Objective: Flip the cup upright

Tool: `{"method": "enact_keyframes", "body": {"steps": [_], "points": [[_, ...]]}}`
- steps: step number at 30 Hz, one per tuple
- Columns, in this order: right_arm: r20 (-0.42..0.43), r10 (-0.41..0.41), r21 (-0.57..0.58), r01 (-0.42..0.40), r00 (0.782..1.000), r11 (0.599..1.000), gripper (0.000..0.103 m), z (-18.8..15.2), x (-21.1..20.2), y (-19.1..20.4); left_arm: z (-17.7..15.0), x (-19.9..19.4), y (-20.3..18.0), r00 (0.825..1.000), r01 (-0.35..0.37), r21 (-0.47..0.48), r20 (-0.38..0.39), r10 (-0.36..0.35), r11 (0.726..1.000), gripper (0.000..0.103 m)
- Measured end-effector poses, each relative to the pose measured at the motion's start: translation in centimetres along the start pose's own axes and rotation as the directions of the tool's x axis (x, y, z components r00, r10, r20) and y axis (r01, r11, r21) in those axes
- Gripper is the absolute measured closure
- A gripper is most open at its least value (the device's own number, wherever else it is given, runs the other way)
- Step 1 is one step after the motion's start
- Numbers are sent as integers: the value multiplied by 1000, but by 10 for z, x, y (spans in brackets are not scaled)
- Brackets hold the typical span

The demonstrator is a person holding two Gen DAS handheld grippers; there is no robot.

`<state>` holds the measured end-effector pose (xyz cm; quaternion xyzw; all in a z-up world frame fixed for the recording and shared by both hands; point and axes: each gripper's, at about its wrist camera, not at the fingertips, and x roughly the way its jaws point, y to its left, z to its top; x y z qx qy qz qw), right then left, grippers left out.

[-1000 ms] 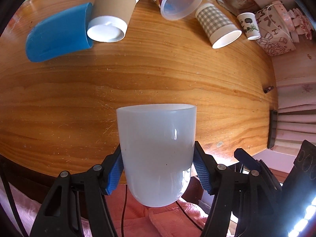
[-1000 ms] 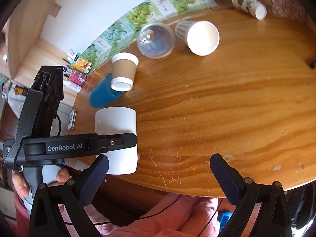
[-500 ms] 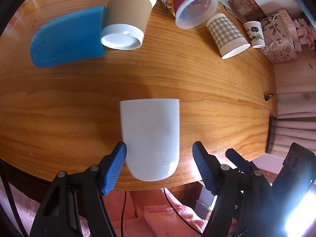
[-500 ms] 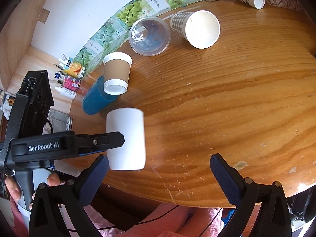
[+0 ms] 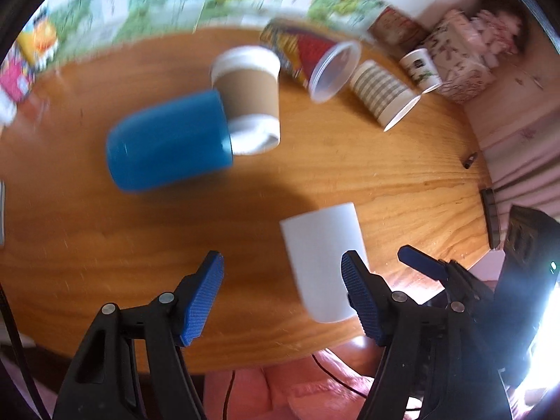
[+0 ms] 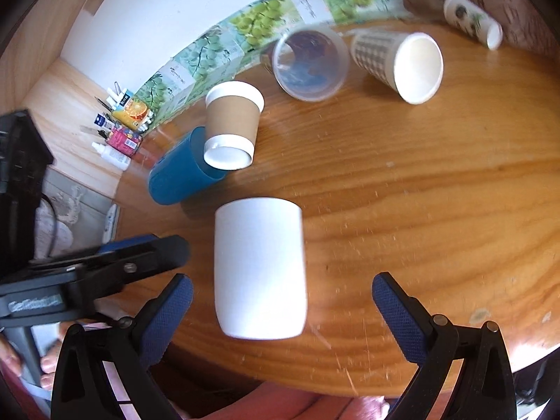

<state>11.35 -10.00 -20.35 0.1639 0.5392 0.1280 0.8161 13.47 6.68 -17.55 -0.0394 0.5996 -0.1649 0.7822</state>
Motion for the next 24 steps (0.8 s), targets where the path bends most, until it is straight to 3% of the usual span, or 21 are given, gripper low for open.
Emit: {"method": "enact_keyframes", "body": {"steps": [7,15,24], "points": [[97,-105,-88,114,990,990,0,-2,12,17,-7,-15,16,982,-5,94,187,-13,996,30],[172,-166,-151,192,971,970,0,-6,29,37,-20,-8,30,981,-41,194,193,3,980,31],[180,-193,-178,225,965,958,0,-5,46,55,-41,-11,61,985,-30,181,172,-2,983,32]]}}
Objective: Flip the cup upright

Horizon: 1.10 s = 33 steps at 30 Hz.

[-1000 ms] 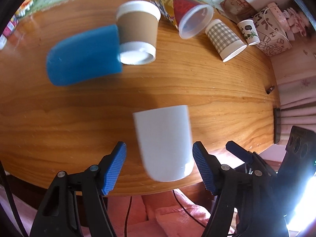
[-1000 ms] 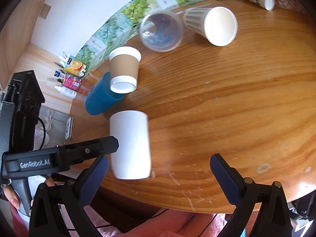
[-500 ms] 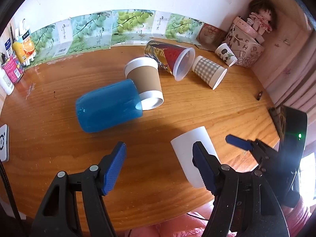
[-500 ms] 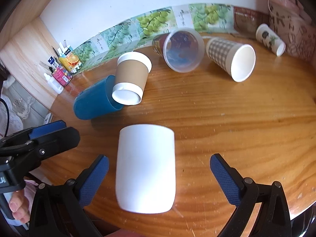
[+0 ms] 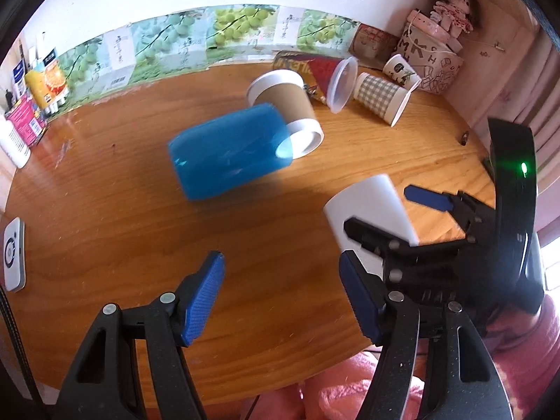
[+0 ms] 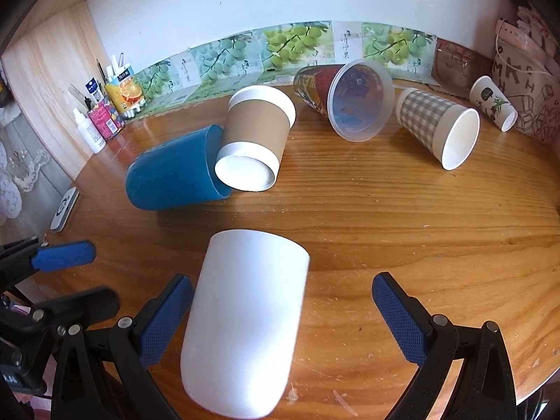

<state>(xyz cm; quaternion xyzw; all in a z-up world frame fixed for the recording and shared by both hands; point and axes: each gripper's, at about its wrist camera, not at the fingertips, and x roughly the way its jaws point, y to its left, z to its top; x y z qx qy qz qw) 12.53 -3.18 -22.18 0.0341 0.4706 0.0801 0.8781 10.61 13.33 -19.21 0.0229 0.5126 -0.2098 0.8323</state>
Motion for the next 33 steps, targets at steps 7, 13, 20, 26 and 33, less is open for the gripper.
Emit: {"method": "enact_keyframes", "body": {"steps": [7,13,20,26,33], "points": [[-19,0,-2,0,1000,1000,4,5,7,4,-10,-3,4,999,-21,41,-39,23,999,32],[-60,3,17,-2,998,1000,22,7,12,2,-3,-8,-2,999,-29,92,-16,31,995,31],[-77,5,35,-2,997,999,29,9,10,-1,10,-19,-10,999,-4,144,35,-1,990,31],[-39,-4,58,6,999,998,30,20,-6,-7,20,-31,-23,995,1,213,98,-23,977,31],[23,-26,73,24,999,997,30,33,-26,-14,39,-43,-28,983,-9,263,177,-39,965,31]]}}
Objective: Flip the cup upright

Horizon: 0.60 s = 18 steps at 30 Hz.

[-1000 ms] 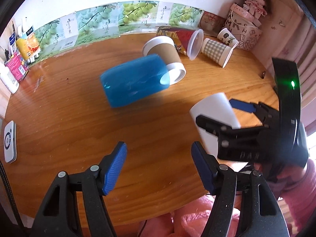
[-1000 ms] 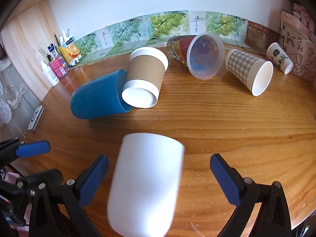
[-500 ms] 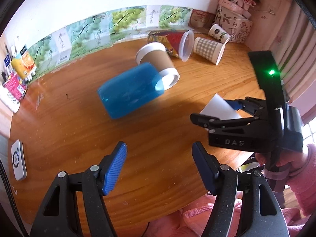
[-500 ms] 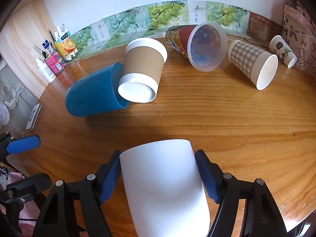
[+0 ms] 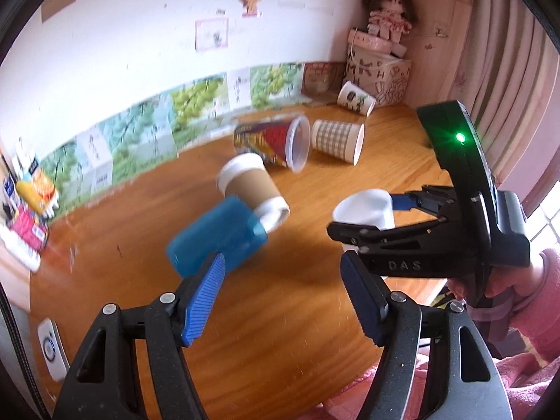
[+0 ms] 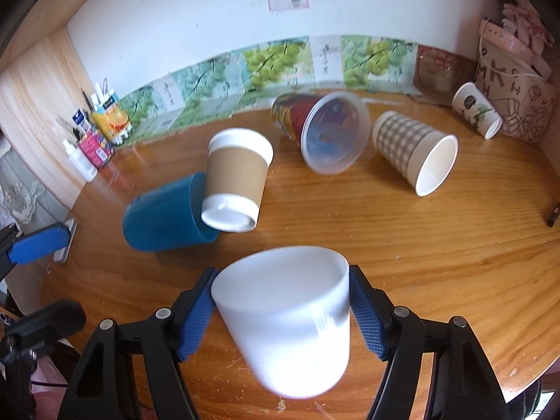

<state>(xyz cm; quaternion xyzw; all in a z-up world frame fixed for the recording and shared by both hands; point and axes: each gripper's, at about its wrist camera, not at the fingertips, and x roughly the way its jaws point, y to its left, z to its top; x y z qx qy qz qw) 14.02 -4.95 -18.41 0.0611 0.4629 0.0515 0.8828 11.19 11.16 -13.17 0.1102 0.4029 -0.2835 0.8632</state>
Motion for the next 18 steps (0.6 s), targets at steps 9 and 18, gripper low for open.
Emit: {"method": "enact_keyframes", "body": {"steps": [9,18], "points": [[66,-14,54,10,998,998,33,3,-13,-7,21,1,3,998,10,42,63,-13,999,30],[54,-13,42,11,998,999,33,-3,-15,-9,26,7,-5,998,22,57,50,-24,998,30]]}}
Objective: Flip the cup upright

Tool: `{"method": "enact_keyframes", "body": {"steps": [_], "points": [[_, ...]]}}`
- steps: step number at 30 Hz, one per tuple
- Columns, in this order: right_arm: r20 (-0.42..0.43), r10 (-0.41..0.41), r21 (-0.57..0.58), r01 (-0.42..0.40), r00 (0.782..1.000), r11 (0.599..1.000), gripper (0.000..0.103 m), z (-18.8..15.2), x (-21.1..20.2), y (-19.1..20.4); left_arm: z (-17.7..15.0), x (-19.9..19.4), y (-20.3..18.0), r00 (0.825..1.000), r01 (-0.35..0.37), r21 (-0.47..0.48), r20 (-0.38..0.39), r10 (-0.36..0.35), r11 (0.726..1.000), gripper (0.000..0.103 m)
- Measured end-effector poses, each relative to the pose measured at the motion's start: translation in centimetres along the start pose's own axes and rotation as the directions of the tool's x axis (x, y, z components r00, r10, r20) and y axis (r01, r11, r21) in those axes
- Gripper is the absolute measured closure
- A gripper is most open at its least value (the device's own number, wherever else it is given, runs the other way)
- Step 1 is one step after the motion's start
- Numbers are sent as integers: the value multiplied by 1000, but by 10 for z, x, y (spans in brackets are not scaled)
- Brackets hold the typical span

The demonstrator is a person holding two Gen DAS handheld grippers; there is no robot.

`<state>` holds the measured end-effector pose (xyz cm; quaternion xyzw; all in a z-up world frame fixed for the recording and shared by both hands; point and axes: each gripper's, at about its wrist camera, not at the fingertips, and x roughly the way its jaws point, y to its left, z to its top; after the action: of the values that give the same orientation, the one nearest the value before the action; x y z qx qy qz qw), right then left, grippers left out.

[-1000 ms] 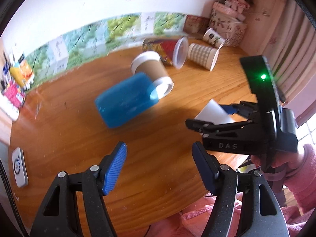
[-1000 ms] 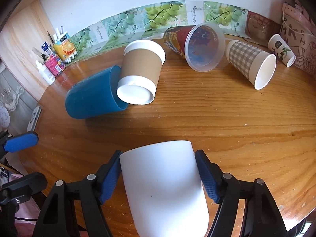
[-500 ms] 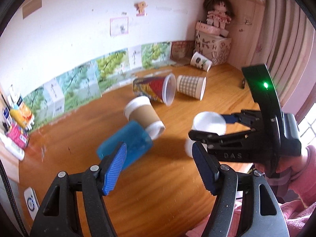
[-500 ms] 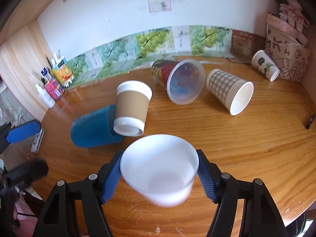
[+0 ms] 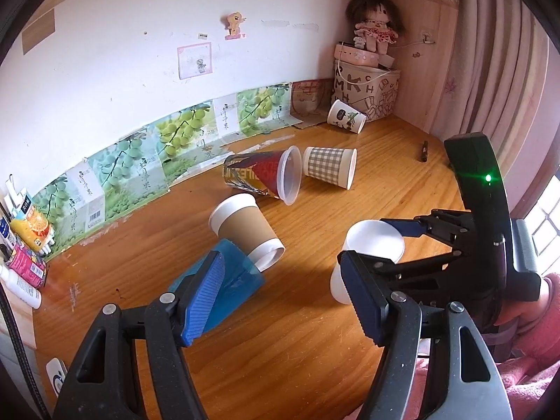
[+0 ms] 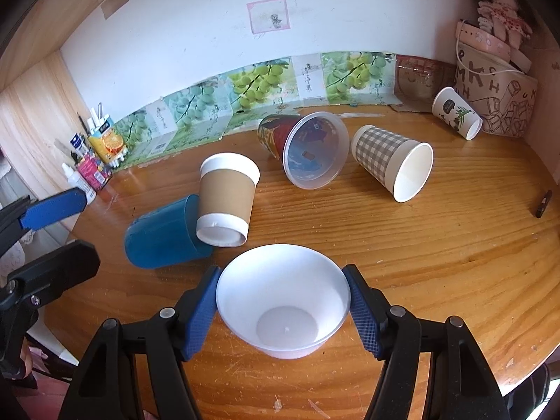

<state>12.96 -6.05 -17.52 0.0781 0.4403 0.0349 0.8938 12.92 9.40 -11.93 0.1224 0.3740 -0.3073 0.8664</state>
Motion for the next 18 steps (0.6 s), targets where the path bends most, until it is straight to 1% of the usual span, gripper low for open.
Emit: {"method": "enact_keyframes", "body": {"steps": [1,3,5,8,12,16,18], "points": [[-2,0,-6,0,1000,1000,33,0,-1,0,0,-1,-1,1000,-2,-2,2,2,1000,30],[-4,0,-17,0,1000,1000,27,0,-5,1,0,-4,-3,1000,-9,-11,7,9,1000,30],[-6,8,-27,-8,1000,1000,24,0,-8,2,0,-7,-5,1000,-20,-21,10,20,1000,30],[-8,10,-38,-10,1000,999,22,0,-13,2,-1,-10,-6,999,-36,-41,6,36,999,30],[-10,38,-69,-39,999,997,21,2,-22,4,1,-13,-8,999,-52,-81,3,53,995,30],[-11,62,-95,-63,998,994,20,6,-38,2,5,-19,-11,997,-76,-134,1,77,988,30],[-5,73,-105,-73,997,992,18,8,-48,0,9,-24,-14,997,-81,-179,-2,81,981,28]]}}
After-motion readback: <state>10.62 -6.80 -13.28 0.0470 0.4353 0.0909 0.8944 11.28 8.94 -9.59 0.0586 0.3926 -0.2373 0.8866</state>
